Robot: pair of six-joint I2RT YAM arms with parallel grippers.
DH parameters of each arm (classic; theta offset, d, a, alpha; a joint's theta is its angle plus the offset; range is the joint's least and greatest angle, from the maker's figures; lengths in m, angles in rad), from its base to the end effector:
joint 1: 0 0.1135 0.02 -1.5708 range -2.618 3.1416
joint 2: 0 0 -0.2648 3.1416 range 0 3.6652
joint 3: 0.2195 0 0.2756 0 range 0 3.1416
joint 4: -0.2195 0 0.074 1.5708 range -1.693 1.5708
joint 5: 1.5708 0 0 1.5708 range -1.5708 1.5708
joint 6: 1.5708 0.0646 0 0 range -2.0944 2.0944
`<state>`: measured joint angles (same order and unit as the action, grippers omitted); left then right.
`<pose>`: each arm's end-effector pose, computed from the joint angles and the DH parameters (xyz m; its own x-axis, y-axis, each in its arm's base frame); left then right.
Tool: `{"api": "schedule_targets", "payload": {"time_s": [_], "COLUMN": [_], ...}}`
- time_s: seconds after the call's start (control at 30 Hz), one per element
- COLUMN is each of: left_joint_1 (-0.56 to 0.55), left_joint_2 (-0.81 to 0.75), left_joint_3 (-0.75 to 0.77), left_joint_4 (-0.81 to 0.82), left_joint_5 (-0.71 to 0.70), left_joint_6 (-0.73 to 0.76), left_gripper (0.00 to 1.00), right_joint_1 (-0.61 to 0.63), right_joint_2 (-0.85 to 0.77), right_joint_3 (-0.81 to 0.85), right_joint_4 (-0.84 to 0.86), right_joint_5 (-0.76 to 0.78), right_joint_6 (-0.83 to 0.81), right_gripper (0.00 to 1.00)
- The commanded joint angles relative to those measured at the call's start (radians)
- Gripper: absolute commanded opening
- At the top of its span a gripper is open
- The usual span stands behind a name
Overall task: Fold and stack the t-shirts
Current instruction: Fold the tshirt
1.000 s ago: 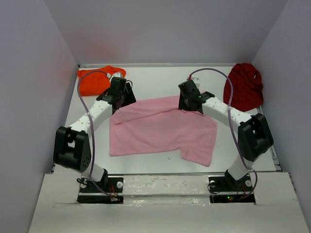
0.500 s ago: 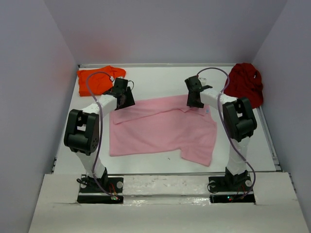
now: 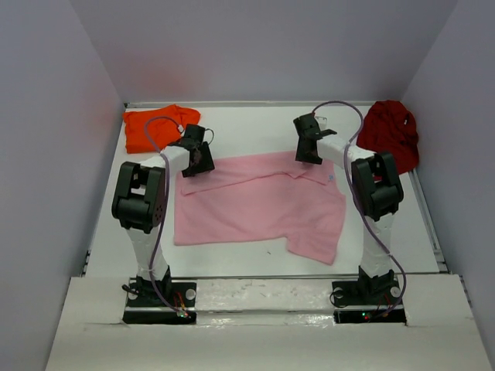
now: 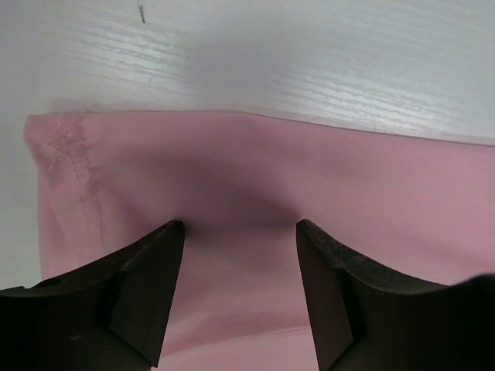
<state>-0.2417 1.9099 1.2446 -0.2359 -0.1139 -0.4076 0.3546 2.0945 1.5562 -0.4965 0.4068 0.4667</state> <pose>0.4314 -0.0988 0.1360 -0.7660 -0.2168 -0.6051 -0.1463 0.9755 -0.1642 0.4611 0.1435 0.1418 -0.7783 0.1525 -0.6092 0.2472 0.9661 -0.0740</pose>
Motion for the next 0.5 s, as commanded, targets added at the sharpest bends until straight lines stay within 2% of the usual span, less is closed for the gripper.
{"api": "schedule_targets", "payload": {"time_s": [0.0, 0.23, 0.47], "left_joint_1": [0.01, 0.015, 0.016], "left_joint_2": [0.057, 0.132, 0.209], "left_joint_3": [0.051, 0.16, 0.269], "left_joint_4": [-0.057, -0.108, -0.143], "left_joint_5": [0.028, -0.039, -0.044], "left_joint_6": [-0.002, 0.016, 0.032], "left_gripper": [0.72, 0.72, 0.72], "right_joint_1": [-0.015, -0.038, -0.078], "right_joint_2": [0.016, 0.074, 0.11], "right_joint_3": [0.077, 0.145, 0.196], "right_joint_4": [0.003, -0.013, -0.023], "right_joint_5": [-0.002, -0.014, -0.033], "right_joint_6": [-0.011, -0.016, -0.02], "right_gripper": [0.51, 0.51, 0.51]}}
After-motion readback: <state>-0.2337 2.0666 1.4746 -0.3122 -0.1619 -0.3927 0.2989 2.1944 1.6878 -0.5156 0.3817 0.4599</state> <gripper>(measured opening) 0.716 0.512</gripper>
